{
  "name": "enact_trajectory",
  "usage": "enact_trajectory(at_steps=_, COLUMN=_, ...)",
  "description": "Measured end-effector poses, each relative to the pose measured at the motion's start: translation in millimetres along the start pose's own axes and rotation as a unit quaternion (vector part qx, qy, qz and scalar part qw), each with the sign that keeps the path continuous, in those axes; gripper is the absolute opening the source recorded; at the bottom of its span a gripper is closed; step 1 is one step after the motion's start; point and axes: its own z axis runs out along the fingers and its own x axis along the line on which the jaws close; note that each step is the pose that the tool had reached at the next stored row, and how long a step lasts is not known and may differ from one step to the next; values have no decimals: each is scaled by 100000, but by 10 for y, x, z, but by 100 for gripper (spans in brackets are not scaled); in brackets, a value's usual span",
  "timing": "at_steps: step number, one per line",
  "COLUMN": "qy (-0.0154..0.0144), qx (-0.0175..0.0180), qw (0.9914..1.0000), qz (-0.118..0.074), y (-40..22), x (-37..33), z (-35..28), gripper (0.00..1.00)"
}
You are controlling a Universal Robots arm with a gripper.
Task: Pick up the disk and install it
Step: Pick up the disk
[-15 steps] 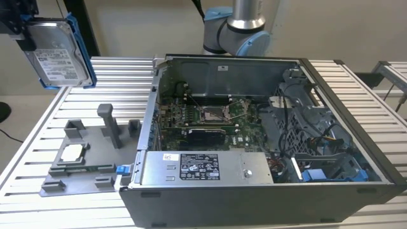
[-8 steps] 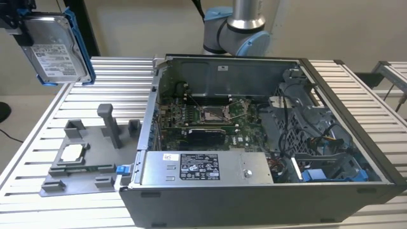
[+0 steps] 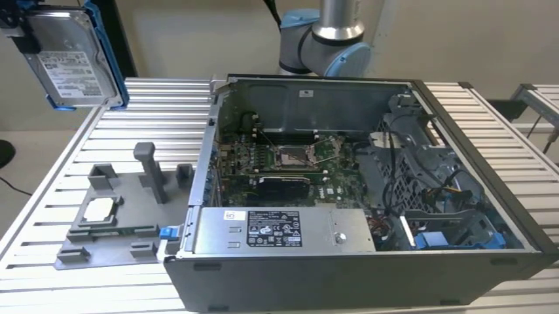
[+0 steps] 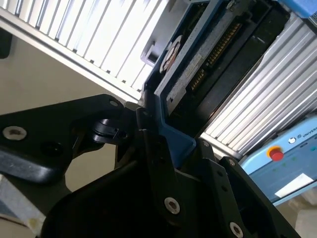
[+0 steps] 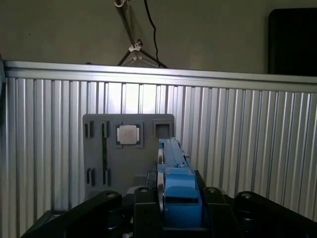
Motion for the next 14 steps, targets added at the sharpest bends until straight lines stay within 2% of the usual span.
enact_trajectory(at_steps=5, qy=-2, qx=0, qw=100000, qz=-1, y=0, x=-1, z=-36, gripper=0)
enact_trajectory(at_steps=14, qy=-3, qx=4, qw=100000, qz=-2, y=0, x=-1, z=-38, gripper=0)
